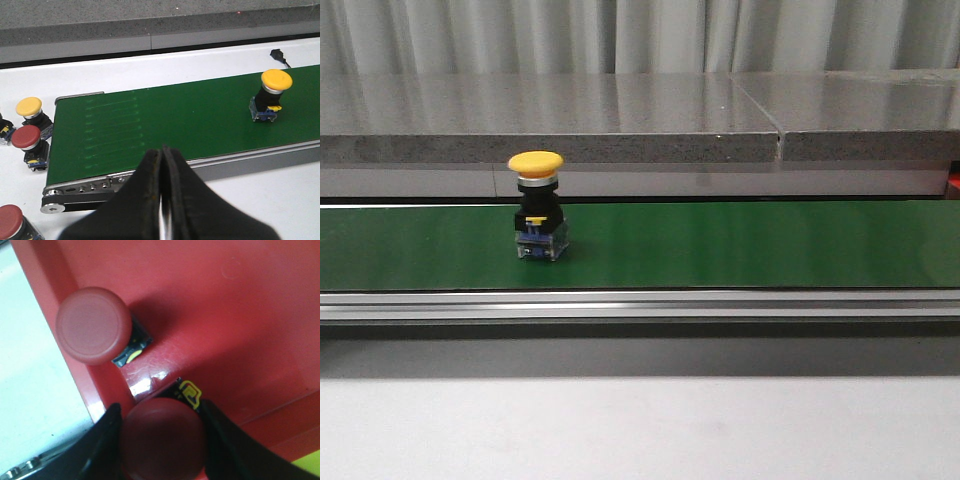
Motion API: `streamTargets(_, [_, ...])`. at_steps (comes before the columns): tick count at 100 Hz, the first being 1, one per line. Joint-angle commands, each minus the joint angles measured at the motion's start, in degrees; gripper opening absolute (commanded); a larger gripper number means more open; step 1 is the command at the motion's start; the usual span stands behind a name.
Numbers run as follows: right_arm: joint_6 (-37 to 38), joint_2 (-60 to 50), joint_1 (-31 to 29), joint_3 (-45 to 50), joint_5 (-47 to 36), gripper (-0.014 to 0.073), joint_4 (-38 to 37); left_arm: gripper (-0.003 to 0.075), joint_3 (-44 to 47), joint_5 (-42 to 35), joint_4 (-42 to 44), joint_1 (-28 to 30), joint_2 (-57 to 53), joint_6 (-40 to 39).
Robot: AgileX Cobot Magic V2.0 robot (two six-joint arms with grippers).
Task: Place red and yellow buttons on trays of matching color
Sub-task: 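Carry the red button into the red tray and open the right gripper, then move the right gripper to the yellow button on the belt and grasp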
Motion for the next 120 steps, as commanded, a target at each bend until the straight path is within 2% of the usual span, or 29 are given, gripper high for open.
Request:
streamTargets(1, [-0.2,-2.9,-0.5,-1.4,-3.1,0.0336,0.3,-0.0021,-1.4,-3.7,-1.1,-0.5,0.3,0.0])
streamTargets(11, [-0.2,-2.9,-0.5,-1.4,-3.4,0.0507,0.3,-0.0021,-1.4,-3.7,-1.1,-0.5,0.3,0.0])
streamTargets(18, [-0.2,-3.0,-0.5,-1.4,-3.4,0.0542,0.3,-0.0021,-1.4,-3.7,-1.1,-0.5,0.3,0.0])
streamTargets(37, [-0.2,-5.3,-0.5,-1.4,-3.4,0.0542,0.3,-0.0021,-1.4,-3.7,-1.1,-0.5,0.3,0.0])
streamTargets(64, [-2.0,-16.0,1.1,2.2,-3.1,0.0542,0.2,-0.0021,-1.4,-3.7,-1.1,-0.5,0.3,0.0])
streamTargets(92, [-3.4,-27.6,7.2,10.2,-0.4,0.0542,0.2,-0.0021,-1.4,-3.7,-1.1,-0.5,0.3,0.0])
streamTargets(120, [-3.8,-35.7,15.7,11.7,6.7,0.0542,0.2,-0.0021,-1.4,-3.7,-1.1,-0.5,0.3,0.0])
